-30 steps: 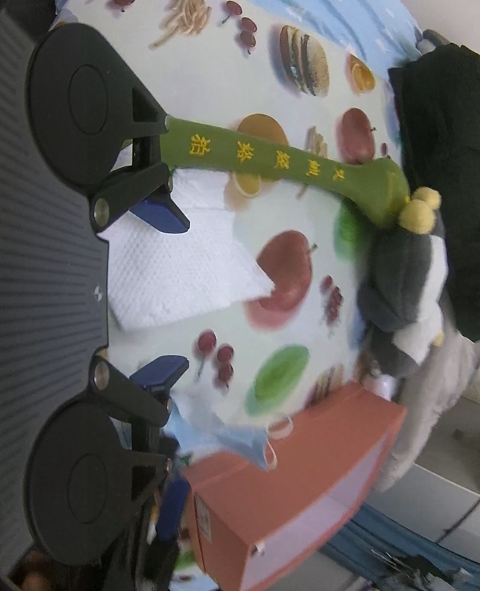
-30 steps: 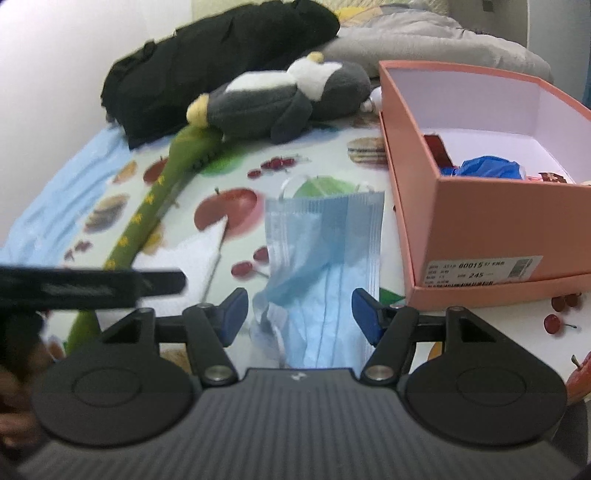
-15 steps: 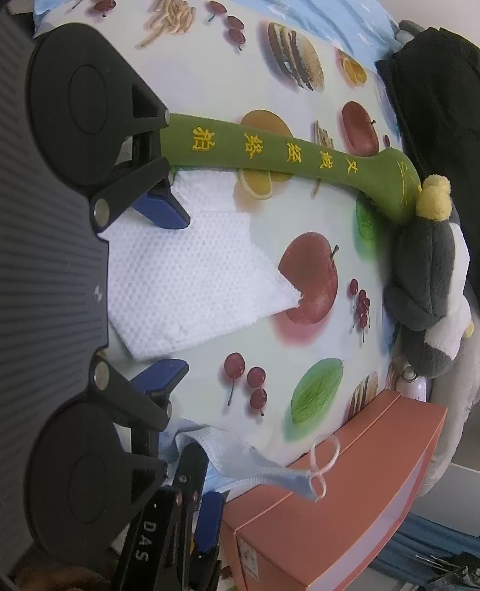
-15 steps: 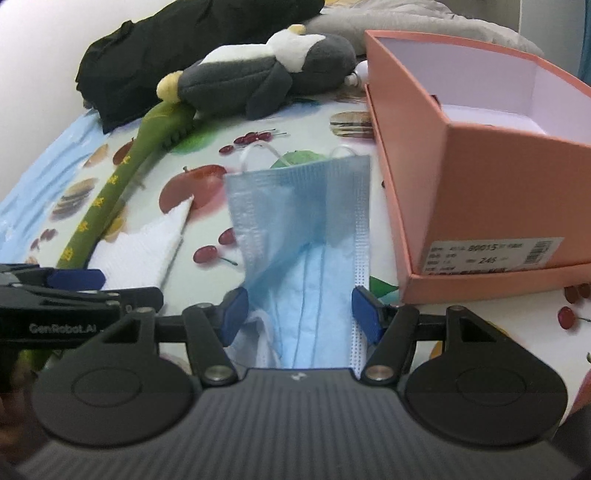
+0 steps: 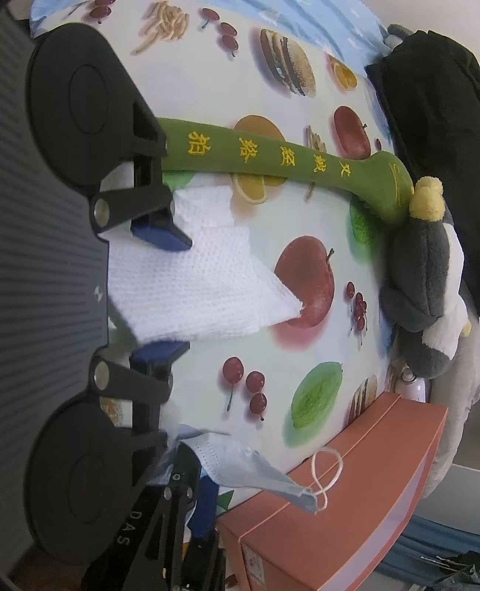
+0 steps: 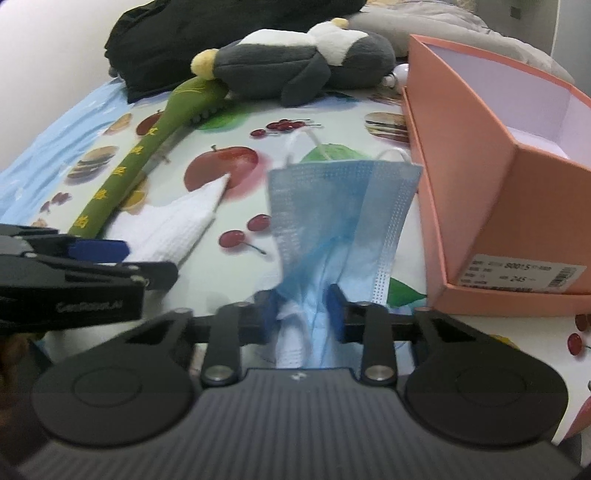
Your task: Organize soft objects
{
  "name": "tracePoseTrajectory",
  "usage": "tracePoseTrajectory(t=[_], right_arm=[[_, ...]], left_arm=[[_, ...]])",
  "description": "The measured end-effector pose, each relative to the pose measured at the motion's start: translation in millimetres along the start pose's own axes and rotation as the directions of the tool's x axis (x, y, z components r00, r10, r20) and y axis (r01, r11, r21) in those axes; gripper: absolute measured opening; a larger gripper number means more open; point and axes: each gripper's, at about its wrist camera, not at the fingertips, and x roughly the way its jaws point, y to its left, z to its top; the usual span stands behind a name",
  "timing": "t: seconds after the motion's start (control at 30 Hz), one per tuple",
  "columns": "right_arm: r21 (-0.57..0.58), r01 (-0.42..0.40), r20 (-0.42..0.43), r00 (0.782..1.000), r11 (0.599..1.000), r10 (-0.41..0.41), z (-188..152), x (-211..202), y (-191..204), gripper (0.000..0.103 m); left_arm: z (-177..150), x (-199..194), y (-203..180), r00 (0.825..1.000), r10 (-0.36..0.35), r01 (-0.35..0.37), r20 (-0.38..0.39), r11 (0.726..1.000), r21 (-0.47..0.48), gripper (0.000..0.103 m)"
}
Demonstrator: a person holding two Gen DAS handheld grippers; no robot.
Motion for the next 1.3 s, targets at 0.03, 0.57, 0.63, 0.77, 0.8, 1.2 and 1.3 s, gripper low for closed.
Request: tracePoseTrajectory(t=[0.03,0.57,0.63,0.77,0.8,1.2,1.3], right_arm=[[-0.006,-0.001,-0.003,1.0,1.0,0.001,0.6,-0.4,1.4,0.021],[0.015,-0.005,0.048,0.999,1.0,0.004,16.9,-34.5,3.5,0.013],[0.014,-0.004,0.074,0.997,1.0,0.003,22.4,-44.4,2.4,0.013],[0.013,-0.003,0.126,0.992,1.0,0.001,37.1,-65.7,-1.6,0.013],[0.012,0.0,0.139,0.99,1.0,-0.002,40.3,-70.9,-3.0,0.013],[0.022,0.066,0.328,0.942,0.998,-0.069,92.9,-138.9,-34.9,0.013],[0.025,0.078,0.366,0.927,0.997,-0.082,105.7,-154.0,-44.1,0.013]], left_arm=[[0.6,0.3,-0.8,1.0,0.0,0.0,0.001,1.0,0.004,0.045],[32.0,-35.8,4.3,0.994,-0.066,0.073,0.088,0.994,-0.078,0.009],[40.9,-45.9,2.8,0.991,-0.082,0.091,0.11,0.993,-0.081,0.009],[61.8,-69.4,-1.0,0.98,-0.106,0.121,0.168,0.99,-0.077,0.009],[67.2,-75.3,-1.9,0.977,-0.113,0.129,0.183,0.989,-0.075,0.009],[135.2,-127.0,-36.1,0.922,-0.204,0.217,0.329,0.976,-0.004,0.009],[155.5,-136.3,-47.8,0.901,-0.235,0.242,0.363,0.97,0.026,0.009]])
